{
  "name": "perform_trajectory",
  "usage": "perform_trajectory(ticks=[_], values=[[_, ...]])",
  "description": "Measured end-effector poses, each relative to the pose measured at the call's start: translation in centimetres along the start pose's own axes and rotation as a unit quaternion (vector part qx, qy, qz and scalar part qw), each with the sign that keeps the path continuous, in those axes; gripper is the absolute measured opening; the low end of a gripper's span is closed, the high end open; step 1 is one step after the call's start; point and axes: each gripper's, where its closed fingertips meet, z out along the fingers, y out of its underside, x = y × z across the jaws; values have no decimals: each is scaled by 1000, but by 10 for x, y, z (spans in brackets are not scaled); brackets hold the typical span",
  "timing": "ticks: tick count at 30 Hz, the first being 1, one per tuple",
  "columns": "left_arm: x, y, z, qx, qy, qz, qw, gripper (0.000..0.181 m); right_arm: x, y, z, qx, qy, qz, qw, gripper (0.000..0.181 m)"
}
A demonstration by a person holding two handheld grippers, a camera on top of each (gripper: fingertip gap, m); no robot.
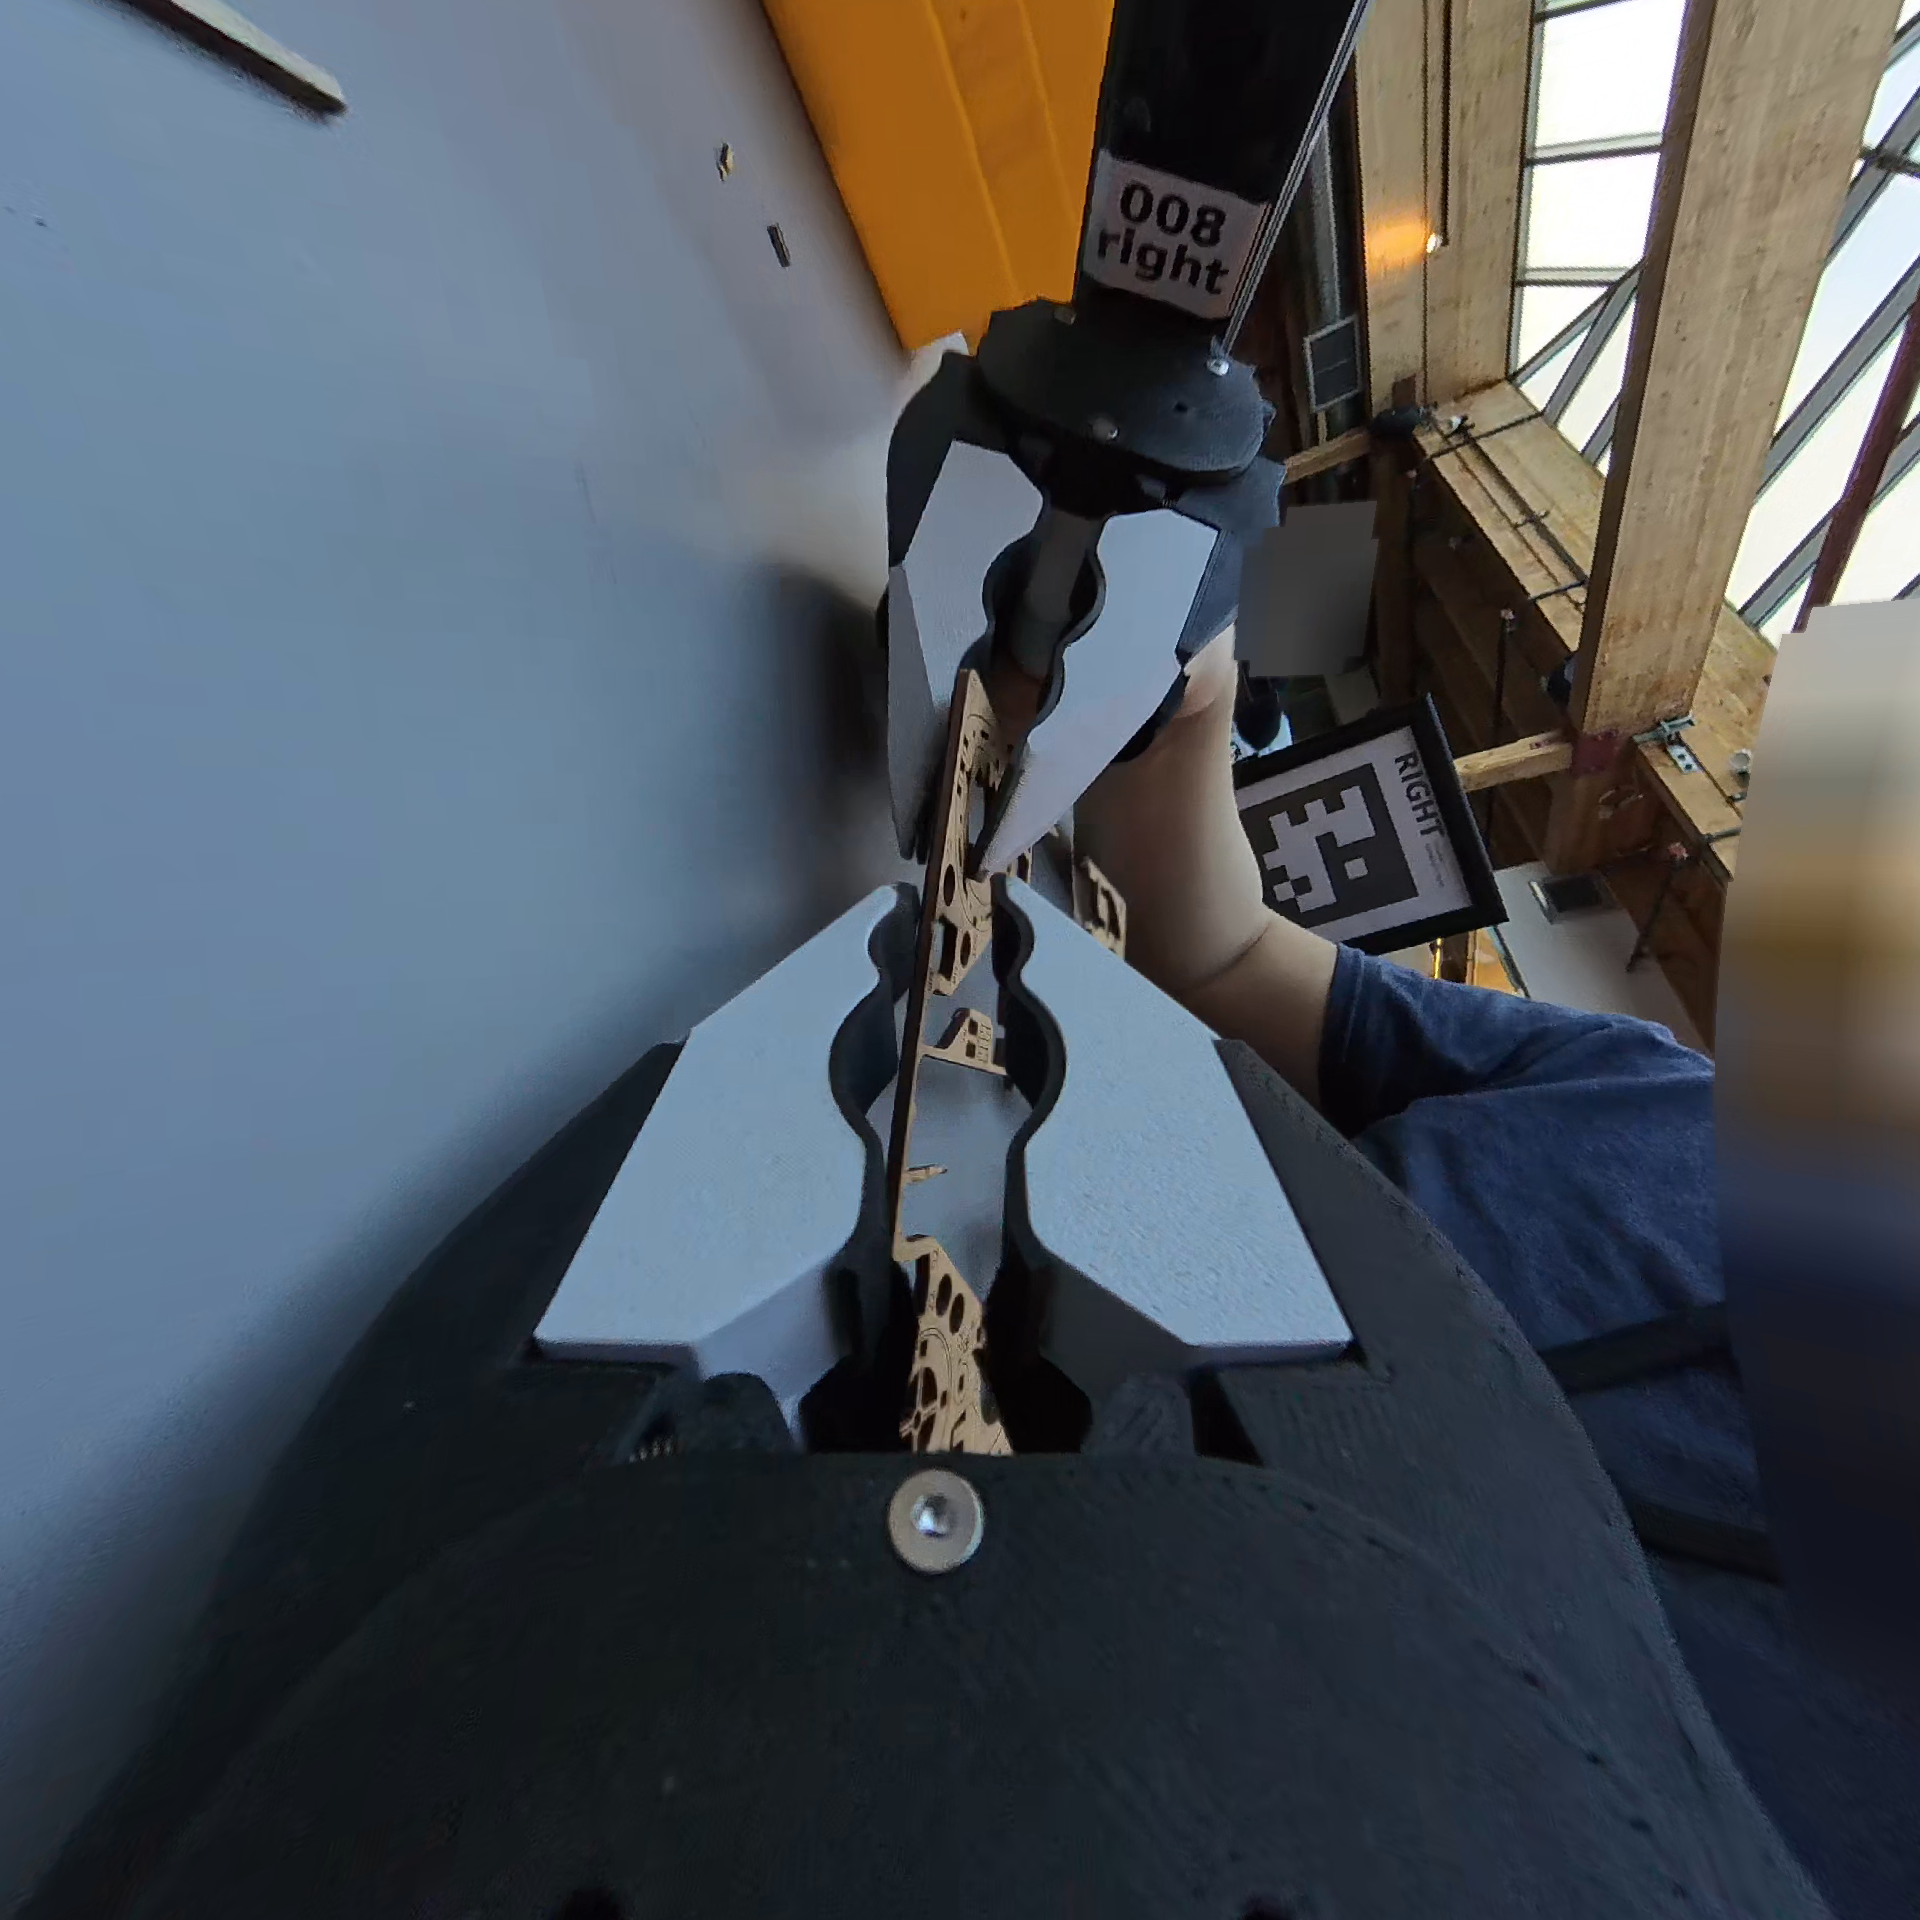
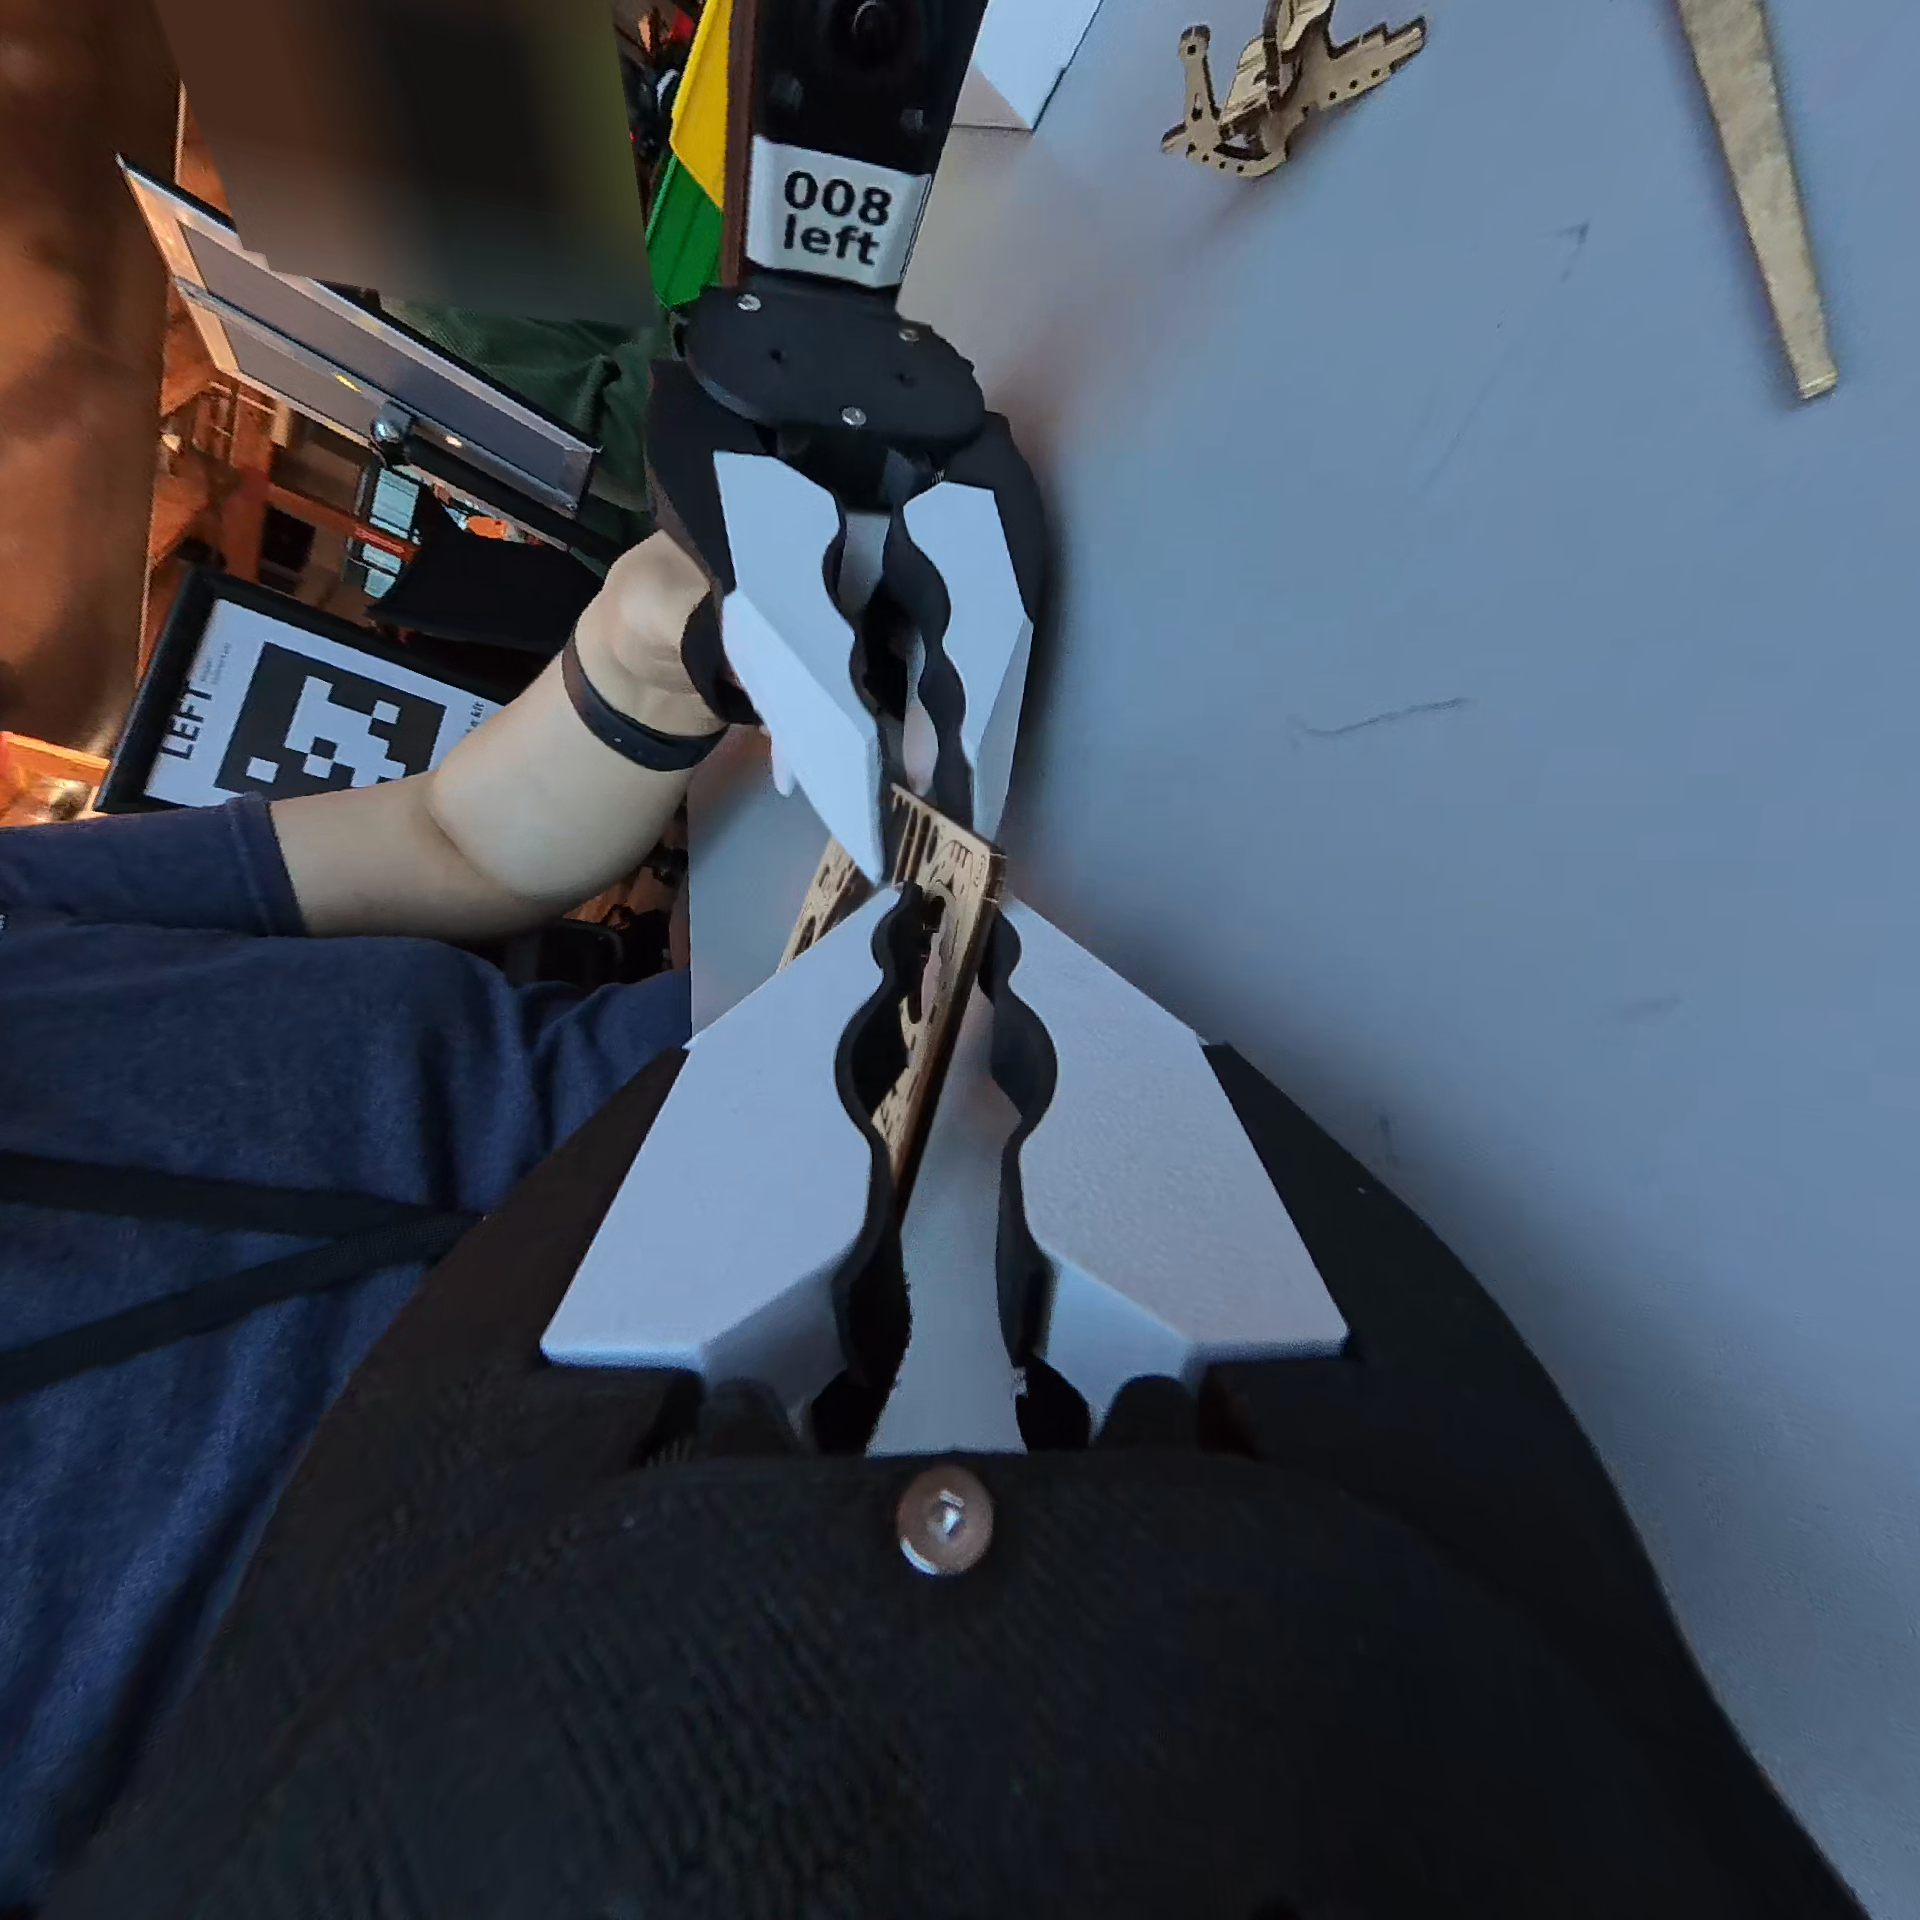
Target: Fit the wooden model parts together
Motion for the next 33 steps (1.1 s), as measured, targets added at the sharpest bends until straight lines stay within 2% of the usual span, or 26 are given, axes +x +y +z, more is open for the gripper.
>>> perform_trajectory(ticks=[3, 18, 25, 33], values=[[0, -1, -2, -7, 0, 11, 1000, 2, -2, 1, 0, 5, -16, 6, 1000, 8], [4, 4, 1, -27, 21, 6, 999, 1, -8, 4, 0, -9, -53, 12, 998, 5], [6, 5, 1, -32, 29, -2, 999, 7, -9, 5, 0, -10, -62, 19, 998, 3], [8, 3, 0, -25, 35, 1, 999, 0, -10, 2, -2, 1, -75, 31, 997, 5]])
